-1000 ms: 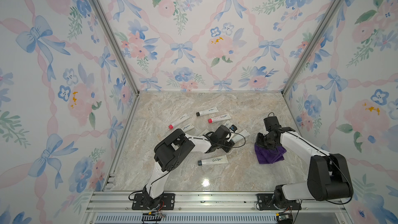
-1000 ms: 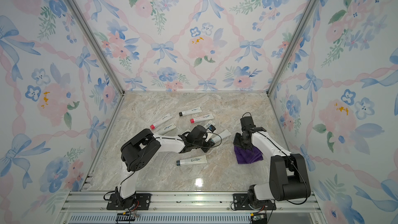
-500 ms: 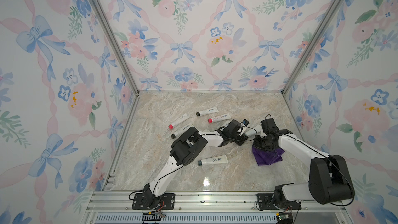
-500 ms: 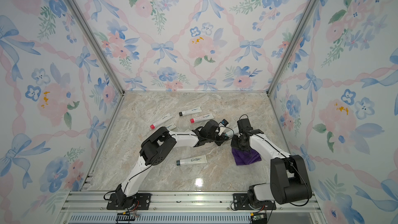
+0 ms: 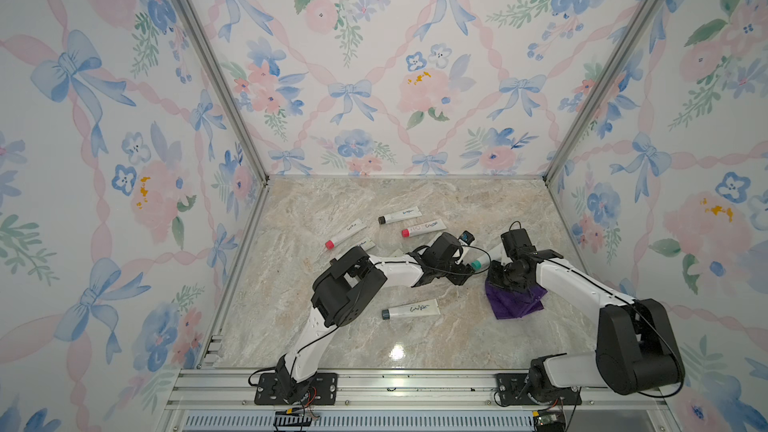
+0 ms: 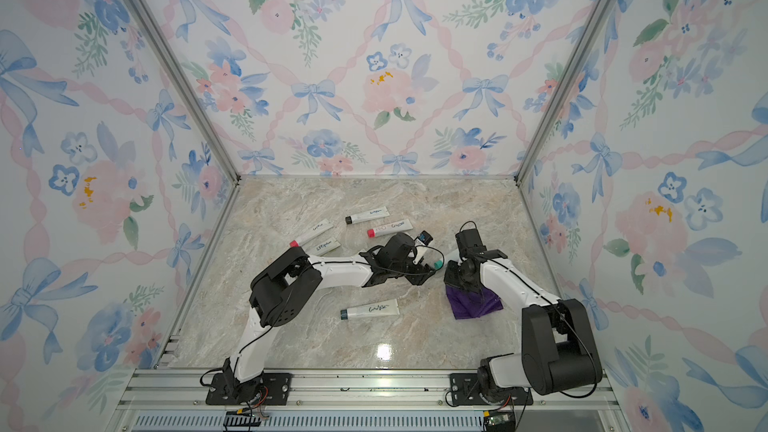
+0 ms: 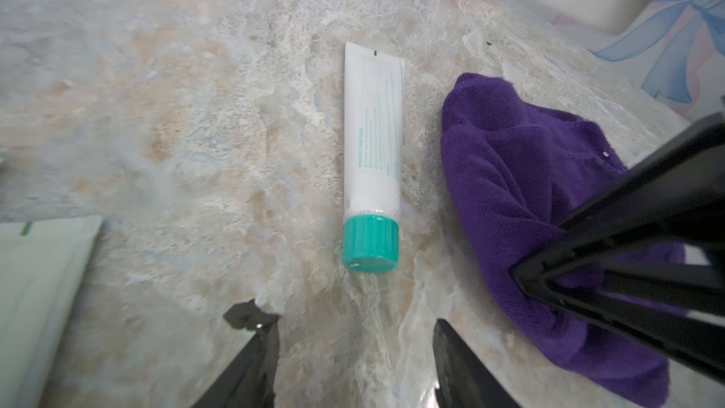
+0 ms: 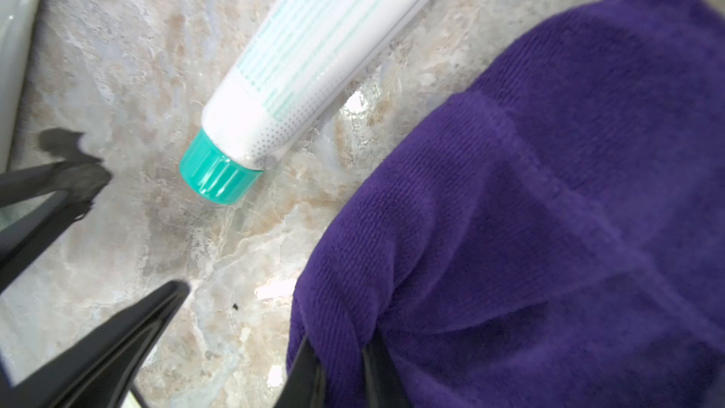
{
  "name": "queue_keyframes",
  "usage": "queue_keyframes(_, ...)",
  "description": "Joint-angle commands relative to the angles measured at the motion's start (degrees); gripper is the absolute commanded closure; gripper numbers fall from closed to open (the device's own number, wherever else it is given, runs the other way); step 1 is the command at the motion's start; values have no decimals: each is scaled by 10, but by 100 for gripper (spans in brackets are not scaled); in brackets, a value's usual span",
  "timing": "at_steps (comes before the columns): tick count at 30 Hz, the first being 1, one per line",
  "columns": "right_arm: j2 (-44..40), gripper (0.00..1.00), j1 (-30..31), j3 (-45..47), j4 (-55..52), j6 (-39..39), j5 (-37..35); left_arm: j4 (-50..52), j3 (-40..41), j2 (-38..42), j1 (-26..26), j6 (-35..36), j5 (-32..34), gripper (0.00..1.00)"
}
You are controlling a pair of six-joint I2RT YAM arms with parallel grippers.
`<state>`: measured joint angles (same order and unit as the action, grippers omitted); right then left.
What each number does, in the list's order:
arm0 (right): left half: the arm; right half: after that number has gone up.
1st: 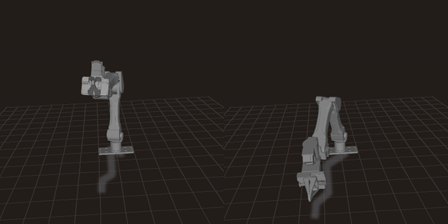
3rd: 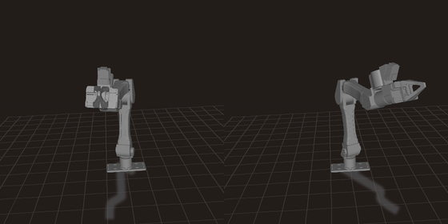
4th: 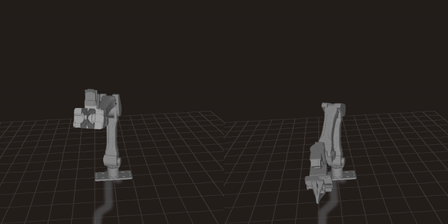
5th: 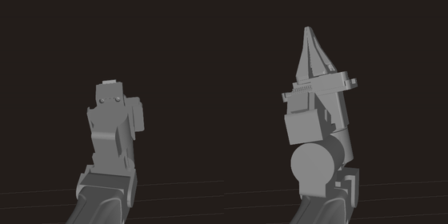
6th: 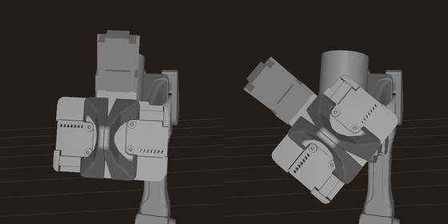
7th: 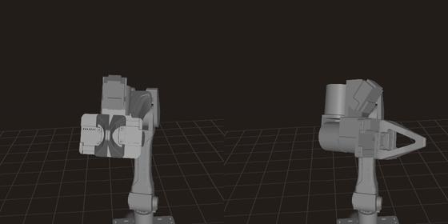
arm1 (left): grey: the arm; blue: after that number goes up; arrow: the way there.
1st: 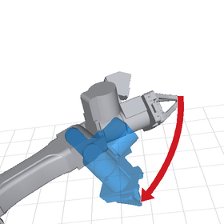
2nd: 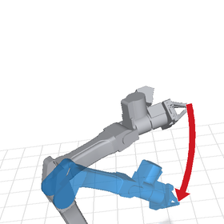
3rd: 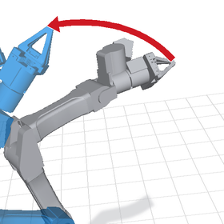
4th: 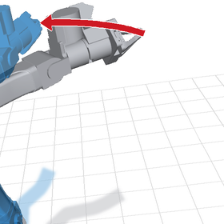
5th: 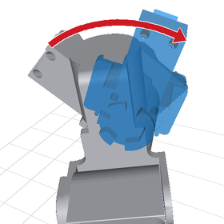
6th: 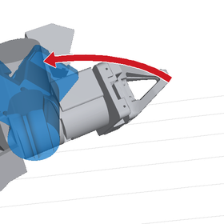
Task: Wipe the surface of the toothpaste tube
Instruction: Move the toothpaste to the center of the board.
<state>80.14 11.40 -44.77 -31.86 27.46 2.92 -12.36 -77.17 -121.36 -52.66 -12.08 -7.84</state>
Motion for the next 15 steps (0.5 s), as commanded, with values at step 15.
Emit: queue_keyframes(15, -18, 84, 19, -4, -11, -7, -4, 40, 152, 136, 116, 18, 103, 32)
